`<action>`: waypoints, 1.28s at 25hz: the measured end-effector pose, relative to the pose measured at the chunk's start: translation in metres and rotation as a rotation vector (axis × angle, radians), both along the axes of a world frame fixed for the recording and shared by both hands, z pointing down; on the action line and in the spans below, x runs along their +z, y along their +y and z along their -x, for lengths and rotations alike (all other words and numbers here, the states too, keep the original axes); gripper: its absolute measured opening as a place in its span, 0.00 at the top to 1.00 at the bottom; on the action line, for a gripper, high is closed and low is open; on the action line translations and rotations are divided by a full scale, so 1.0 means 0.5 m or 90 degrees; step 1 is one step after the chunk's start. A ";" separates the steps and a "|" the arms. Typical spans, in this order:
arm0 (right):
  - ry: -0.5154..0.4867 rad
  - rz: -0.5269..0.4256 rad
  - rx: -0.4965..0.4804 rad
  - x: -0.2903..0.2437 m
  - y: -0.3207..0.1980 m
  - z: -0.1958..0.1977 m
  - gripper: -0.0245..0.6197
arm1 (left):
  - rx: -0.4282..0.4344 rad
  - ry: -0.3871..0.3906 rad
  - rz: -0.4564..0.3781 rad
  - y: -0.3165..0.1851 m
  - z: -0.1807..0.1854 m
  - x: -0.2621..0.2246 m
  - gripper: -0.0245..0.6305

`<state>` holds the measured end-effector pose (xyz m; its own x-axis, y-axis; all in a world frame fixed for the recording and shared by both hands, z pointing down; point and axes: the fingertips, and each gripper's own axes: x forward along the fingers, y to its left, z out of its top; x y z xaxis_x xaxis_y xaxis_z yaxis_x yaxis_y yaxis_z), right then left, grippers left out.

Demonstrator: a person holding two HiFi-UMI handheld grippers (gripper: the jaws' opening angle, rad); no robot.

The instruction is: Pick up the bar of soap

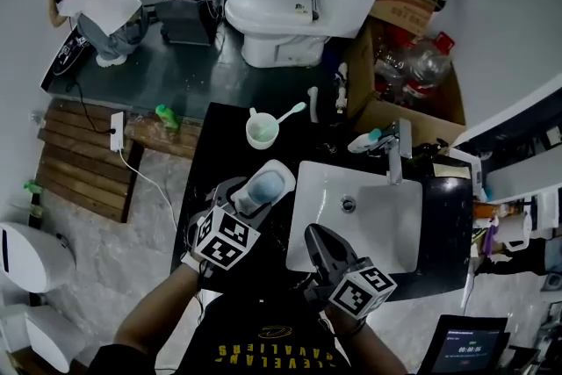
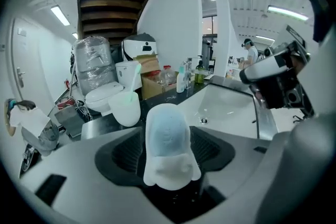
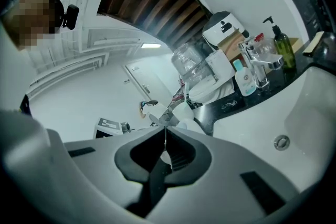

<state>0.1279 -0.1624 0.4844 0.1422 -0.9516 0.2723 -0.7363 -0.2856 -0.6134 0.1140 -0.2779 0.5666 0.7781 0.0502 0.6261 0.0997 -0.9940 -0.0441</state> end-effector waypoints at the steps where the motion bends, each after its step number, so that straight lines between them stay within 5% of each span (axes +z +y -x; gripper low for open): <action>1: -0.003 -0.001 0.003 0.003 0.004 -0.005 0.93 | 0.006 -0.009 -0.004 0.000 -0.006 0.006 0.52; 11: -0.033 -0.010 0.024 0.019 0.029 -0.051 0.93 | 0.012 -0.061 -0.027 0.004 -0.035 0.038 0.52; 20: -0.044 -0.011 0.017 0.022 0.020 -0.056 0.93 | 0.029 -0.090 -0.111 0.000 -0.042 0.051 0.52; 32: -0.058 -0.013 0.019 0.028 0.022 -0.059 0.93 | 0.022 -0.102 -0.121 -0.007 -0.046 0.060 0.54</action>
